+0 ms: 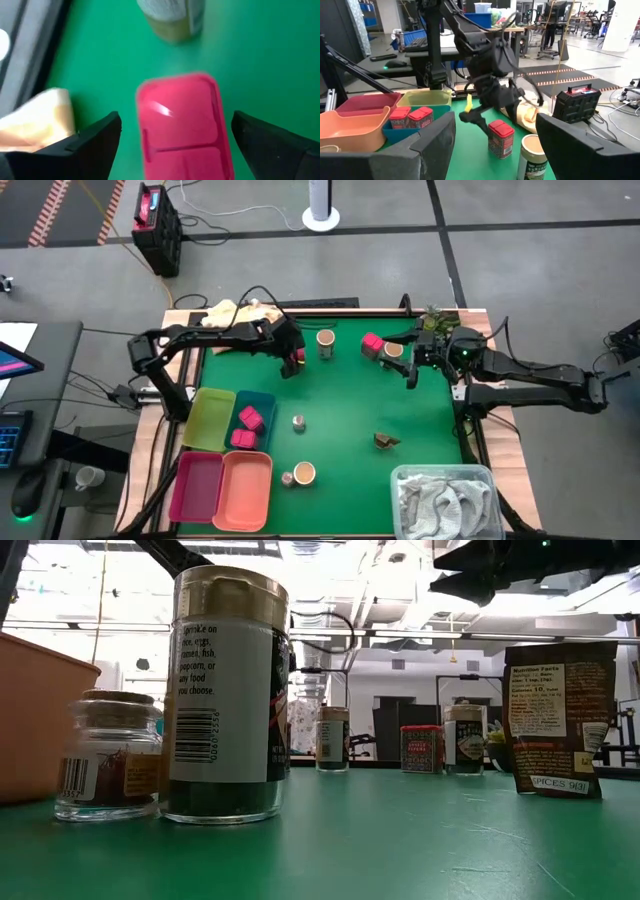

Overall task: Sort spices by type
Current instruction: Put the red seasoning can into the blue bin

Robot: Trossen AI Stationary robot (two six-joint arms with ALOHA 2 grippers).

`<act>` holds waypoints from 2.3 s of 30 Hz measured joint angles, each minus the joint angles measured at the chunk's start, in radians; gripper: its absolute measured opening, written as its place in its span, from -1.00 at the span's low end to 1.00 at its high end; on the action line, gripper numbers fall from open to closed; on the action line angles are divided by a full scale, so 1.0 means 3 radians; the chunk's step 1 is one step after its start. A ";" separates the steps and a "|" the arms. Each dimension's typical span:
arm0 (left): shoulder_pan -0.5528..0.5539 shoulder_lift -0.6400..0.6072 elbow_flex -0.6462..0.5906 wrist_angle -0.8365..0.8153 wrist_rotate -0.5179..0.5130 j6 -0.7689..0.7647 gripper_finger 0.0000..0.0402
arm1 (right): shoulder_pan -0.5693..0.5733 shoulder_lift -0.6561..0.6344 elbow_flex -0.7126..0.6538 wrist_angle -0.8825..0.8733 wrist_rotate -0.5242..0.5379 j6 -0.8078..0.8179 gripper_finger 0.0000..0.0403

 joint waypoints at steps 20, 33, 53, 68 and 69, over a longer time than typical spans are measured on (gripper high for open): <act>-0.0045 -0.0114 0.0255 -0.0896 0.0270 0.0020 0.01 | 0.0001 0.0000 0.0001 -0.0029 0.0032 0.0000 0.50; -0.0967 -0.1455 0.0228 -0.1821 0.0345 -0.0397 0.01 | 0.0001 0.0001 0.0001 -0.0071 0.0036 0.0001 0.50; -0.1379 -0.2193 -0.0801 -0.1676 0.0211 -0.0909 0.05 | 0.0009 0.0001 0.0005 -0.0049 0.0038 0.0149 0.50; -0.1381 -0.2079 -0.0882 -0.1709 0.0320 -0.0986 0.06 | 0.0009 0.0001 0.0005 -0.0051 0.0039 0.0116 0.50; -0.1381 -0.2064 -0.0945 -0.1670 0.0290 -0.0997 0.07 | 0.0009 0.0001 0.0005 -0.0051 0.0039 0.0116 0.50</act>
